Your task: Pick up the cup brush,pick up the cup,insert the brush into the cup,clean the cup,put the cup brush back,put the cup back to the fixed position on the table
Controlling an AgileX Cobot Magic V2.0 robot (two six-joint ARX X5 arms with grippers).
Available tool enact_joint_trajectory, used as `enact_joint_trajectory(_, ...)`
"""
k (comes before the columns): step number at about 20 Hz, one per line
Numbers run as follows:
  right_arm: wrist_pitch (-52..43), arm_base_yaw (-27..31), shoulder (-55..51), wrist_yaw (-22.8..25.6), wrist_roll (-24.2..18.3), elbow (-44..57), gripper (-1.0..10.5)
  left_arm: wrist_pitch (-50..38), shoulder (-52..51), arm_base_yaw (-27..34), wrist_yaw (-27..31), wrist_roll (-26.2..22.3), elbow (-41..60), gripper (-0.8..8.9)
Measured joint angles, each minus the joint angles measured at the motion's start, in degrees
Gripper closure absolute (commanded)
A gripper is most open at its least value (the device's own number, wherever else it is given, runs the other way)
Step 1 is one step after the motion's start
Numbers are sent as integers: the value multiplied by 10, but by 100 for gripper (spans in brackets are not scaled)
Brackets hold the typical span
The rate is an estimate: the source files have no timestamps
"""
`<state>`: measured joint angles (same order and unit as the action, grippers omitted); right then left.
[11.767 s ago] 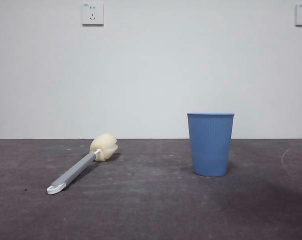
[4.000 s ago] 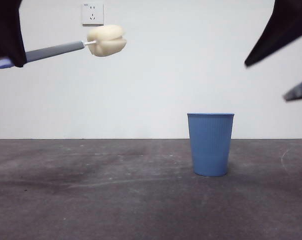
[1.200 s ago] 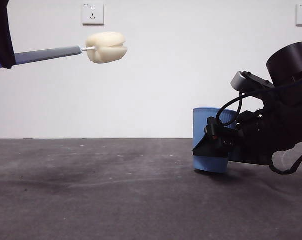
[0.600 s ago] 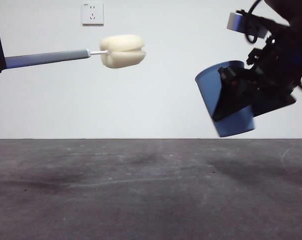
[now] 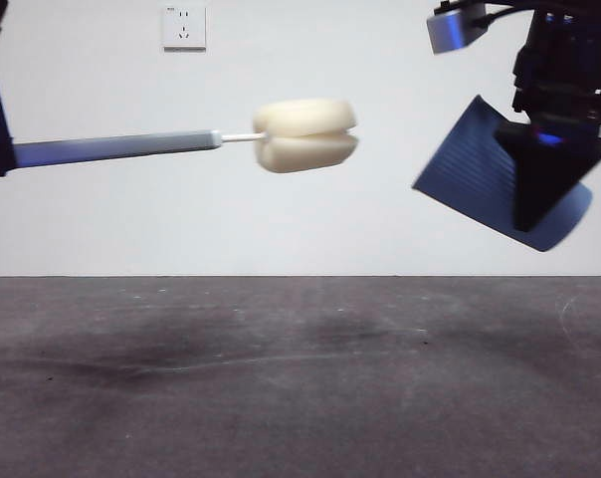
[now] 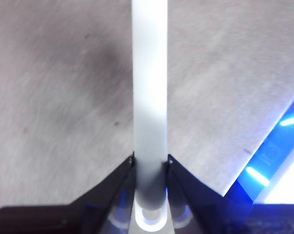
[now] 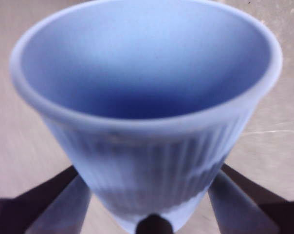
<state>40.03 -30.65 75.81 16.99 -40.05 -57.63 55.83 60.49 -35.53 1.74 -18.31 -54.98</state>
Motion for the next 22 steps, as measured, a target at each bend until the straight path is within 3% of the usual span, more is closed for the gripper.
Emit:
enact_joint_trajectory(4,7,-25,3,57,-76,0,963,1,21,-30,0,-6,0,823)
enact_joint_trajectory(9,6,-57,8,92,-132,0,963,-6,40,-63,0,-6,0,823)
enact_joint_trajectory(16,6,-104,54,117,-158,0,963,-11,81,-92,0,-6,0,823)
enact_joint_trajectory(22,-4,-149,85,118,-163,0,963,-79,130,-110,-11,10,0,823)
